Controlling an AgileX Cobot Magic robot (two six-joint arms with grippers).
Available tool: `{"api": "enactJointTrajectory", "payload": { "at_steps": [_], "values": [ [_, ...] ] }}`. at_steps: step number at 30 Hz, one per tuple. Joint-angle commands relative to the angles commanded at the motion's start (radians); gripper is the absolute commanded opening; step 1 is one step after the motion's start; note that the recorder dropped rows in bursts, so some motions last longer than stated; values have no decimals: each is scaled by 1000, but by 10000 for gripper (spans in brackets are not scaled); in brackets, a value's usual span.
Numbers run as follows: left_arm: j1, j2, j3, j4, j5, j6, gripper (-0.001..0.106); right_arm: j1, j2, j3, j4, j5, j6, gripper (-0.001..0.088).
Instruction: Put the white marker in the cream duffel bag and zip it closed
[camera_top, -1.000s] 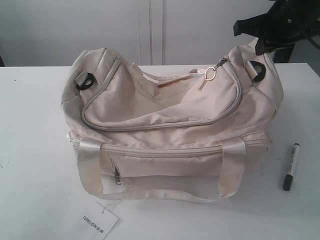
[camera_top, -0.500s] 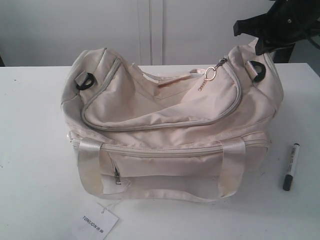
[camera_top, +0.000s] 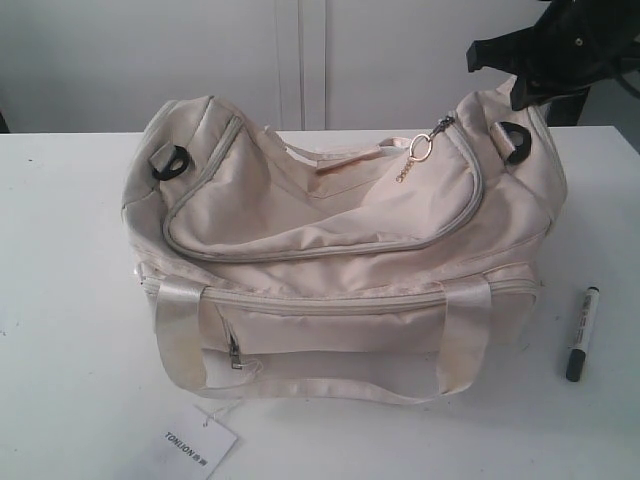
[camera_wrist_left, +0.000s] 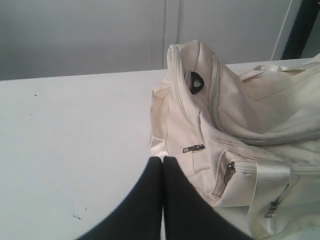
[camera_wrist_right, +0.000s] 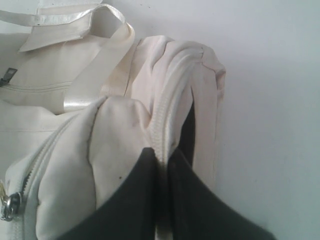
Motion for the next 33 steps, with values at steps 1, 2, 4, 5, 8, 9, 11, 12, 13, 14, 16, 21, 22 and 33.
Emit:
{"api": "enactJointTrajectory", "payload": {
  "at_steps": [1,2,4,5,8,9,11,12,13,14,16,21,22,33],
  "values": [
    [0,29,-15,0,6,0,0,0,0,0,0,-2,0,0],
    [0,57,-27,0,16,0,0,0,0,0,0,-2,0,0],
    [0,115,-59,0,42,0,0,0,0,0,0,-4,0,0],
    [0,137,-73,0,57,0,0,0,0,0,0,-4,0,0],
    [0,215,-120,-6,83,0,0,0,0,0,0,-4,0,0],
    [0,247,-139,-14,87,0,0,0,0,0,0,-4,0,0],
    [0,291,-166,-20,102,6,0,0,0,0,0,-4,0,0],
    [0,317,-185,-34,113,23,0,0,0,0,0,-4,0,0],
    [0,343,-197,-51,118,48,0,0,0,0,0,-4,0,0],
    [0,362,-209,-75,122,76,0,0,0,0,0,-4,0,0],
    [0,412,-236,-160,130,162,0,0,0,0,0,-4,0,0],
    [0,537,-303,-402,157,386,0,0,0,0,0,-4,0,0],
    [0,556,-313,-435,160,416,0,0,0,0,0,-4,0,0],
    [-5,883,-530,-772,291,756,0,0,0,0,0,-4,0,0]
  ]
}}
